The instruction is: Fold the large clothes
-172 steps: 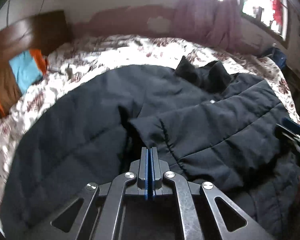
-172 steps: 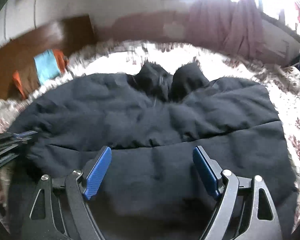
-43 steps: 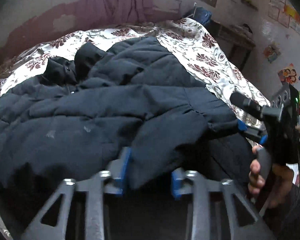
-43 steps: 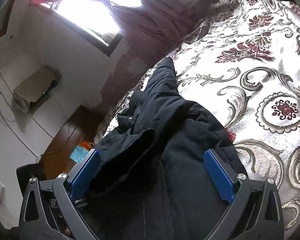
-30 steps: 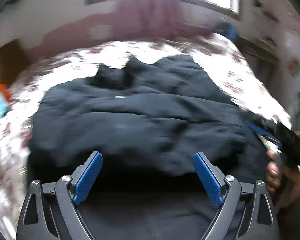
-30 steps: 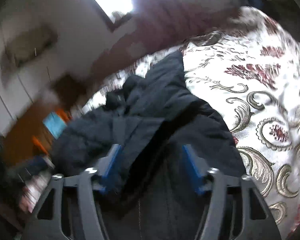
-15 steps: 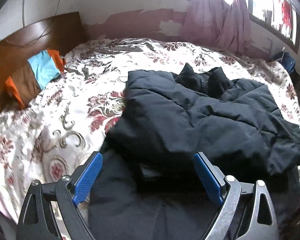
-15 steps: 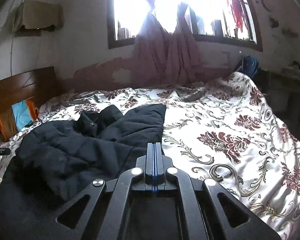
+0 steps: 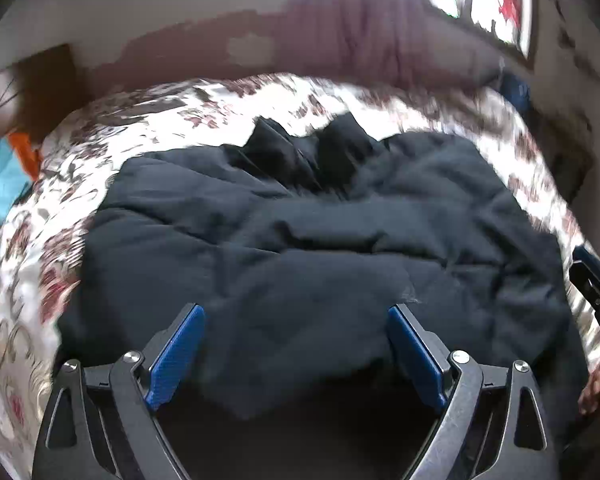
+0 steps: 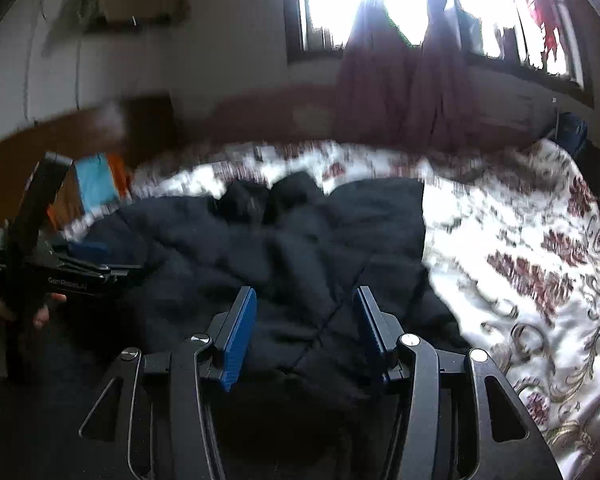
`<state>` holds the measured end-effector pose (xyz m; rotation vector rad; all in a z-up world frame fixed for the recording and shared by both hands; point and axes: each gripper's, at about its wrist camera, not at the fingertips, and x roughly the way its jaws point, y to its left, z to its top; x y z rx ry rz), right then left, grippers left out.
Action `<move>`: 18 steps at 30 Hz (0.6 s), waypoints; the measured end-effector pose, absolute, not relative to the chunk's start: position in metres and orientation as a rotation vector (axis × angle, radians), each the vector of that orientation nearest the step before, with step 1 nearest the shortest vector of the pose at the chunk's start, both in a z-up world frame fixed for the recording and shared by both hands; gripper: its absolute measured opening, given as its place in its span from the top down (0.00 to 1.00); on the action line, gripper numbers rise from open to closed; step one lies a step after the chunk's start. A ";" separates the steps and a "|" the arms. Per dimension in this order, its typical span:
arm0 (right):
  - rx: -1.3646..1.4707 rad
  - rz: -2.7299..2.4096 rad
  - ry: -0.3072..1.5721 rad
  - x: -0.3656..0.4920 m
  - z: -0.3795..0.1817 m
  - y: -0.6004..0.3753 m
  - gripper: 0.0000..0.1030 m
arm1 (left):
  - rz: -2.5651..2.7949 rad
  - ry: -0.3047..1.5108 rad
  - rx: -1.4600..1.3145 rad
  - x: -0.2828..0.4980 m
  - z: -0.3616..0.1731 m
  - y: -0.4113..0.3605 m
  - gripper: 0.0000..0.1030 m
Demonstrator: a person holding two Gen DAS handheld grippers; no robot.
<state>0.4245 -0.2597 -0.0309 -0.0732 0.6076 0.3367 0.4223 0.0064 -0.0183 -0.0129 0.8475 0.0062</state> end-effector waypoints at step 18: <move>-0.055 0.340 0.668 0.437 -0.051 -0.261 0.25 | 0.038 0.970 0.071 0.456 -0.060 -0.004 0.00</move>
